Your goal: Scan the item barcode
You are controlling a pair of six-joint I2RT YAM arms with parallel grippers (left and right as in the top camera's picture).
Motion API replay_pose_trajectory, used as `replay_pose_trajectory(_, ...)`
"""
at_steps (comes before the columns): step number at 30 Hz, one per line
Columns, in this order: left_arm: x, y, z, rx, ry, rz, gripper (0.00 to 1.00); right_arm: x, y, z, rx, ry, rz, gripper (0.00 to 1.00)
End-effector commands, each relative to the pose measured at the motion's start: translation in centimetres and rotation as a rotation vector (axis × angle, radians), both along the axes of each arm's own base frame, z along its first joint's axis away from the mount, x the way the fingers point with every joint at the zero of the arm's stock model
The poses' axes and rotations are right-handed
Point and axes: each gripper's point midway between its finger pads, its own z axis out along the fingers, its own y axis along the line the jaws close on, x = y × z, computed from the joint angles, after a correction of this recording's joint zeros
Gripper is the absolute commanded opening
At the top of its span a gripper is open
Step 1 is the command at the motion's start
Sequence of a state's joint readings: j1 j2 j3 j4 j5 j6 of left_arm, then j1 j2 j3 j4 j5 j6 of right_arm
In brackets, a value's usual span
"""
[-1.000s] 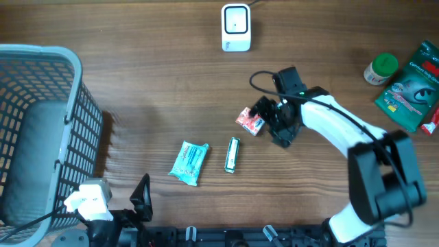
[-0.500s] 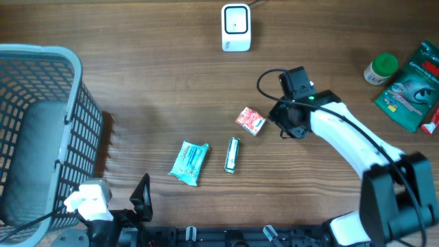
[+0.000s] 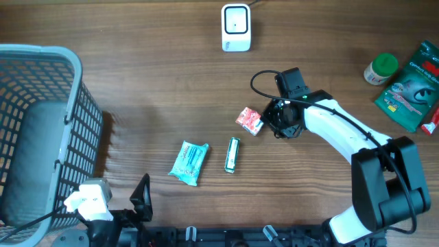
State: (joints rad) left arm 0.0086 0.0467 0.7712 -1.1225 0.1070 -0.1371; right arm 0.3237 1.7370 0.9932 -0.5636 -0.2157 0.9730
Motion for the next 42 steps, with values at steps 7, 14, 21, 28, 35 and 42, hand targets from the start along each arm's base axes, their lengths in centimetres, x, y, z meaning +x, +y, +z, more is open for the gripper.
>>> replay_pose_trajectory(7, -0.1, -0.2, 0.1, -0.011, -0.007, -0.006, 1.0, 0.0, 0.9, -0.1, 0.031, -0.017, 0.068, 0.48)
replay_pose_trajectory(14, -0.1, -0.2, 0.1, -0.011, -0.007, -0.006, 1.0, -0.7, 0.4, -1.4, 0.016, -0.012, 0.063, 0.49)
replay_pose_trajectory(21, -0.1, -0.2, 0.1, -0.011, -0.007, -0.006, 1.0, -0.5, 1.9, -2.8, 0.066, -0.011, 0.089, 0.41)
replay_pose_trajectory(28, -0.1, -0.2, 0.1, -0.011, -0.007, -0.006, 1.0, -1.3, 1.5, -5.4, -0.004, 0.047, 0.068, 0.06)
replay_pose_trajectory(35, -0.1, -0.2, 0.1, -0.011, -0.007, -0.006, 1.0, -1.5, 0.9, -3.0, 0.009, 0.06, 0.063, 0.04)
replay_pose_trajectory(42, -0.1, -0.2, 0.1, -0.011, -0.007, -0.006, 1.0, -6.5, 4.0, 7.6, 0.565, 0.121, 0.308, 0.11)
